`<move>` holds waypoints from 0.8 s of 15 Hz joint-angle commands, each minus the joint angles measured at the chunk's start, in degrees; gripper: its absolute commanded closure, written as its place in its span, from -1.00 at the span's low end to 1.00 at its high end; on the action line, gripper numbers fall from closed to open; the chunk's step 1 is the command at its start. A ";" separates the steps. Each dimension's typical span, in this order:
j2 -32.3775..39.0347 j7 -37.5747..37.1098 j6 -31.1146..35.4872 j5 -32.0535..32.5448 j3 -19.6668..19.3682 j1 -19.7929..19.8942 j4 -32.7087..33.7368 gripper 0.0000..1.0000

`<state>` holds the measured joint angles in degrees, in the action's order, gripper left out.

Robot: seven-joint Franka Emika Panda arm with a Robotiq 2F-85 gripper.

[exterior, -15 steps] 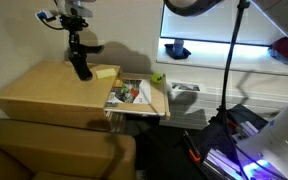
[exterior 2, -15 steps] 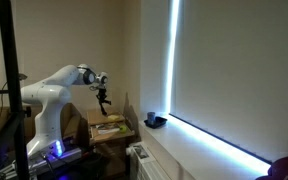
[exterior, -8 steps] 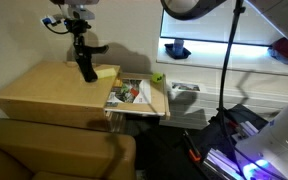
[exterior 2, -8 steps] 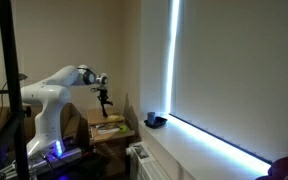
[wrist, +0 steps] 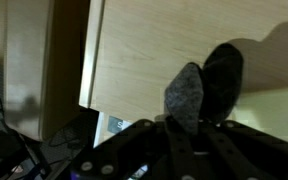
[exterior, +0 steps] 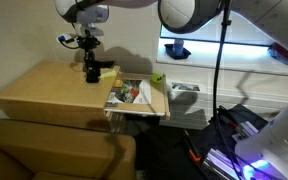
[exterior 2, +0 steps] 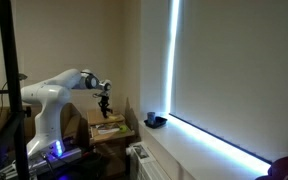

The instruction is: Move the black sock to the open drawer

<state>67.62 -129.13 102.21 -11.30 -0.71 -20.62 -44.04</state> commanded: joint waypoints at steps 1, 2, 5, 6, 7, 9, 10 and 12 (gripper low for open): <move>4.91 3.15 -6.91 -1.89 6.21 2.90 4.48 0.97; 5.81 2.54 -8.85 -1.95 6.72 3.05 4.78 0.97; 8.67 0.68 -13.84 -1.63 6.86 3.11 6.03 0.97; 9.49 0.12 -15.08 -1.37 6.60 2.99 6.48 0.97; 10.35 -0.80 -16.23 -0.90 6.05 2.84 6.95 0.97; 11.84 -3.90 -17.66 0.41 4.48 2.75 8.05 0.97; 12.49 -5.97 -18.19 1.19 3.57 2.80 8.86 0.97; 13.22 -9.39 -19.16 1.79 2.25 4.25 10.93 0.97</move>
<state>78.37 -134.49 85.80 -10.80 3.08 -18.03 -38.17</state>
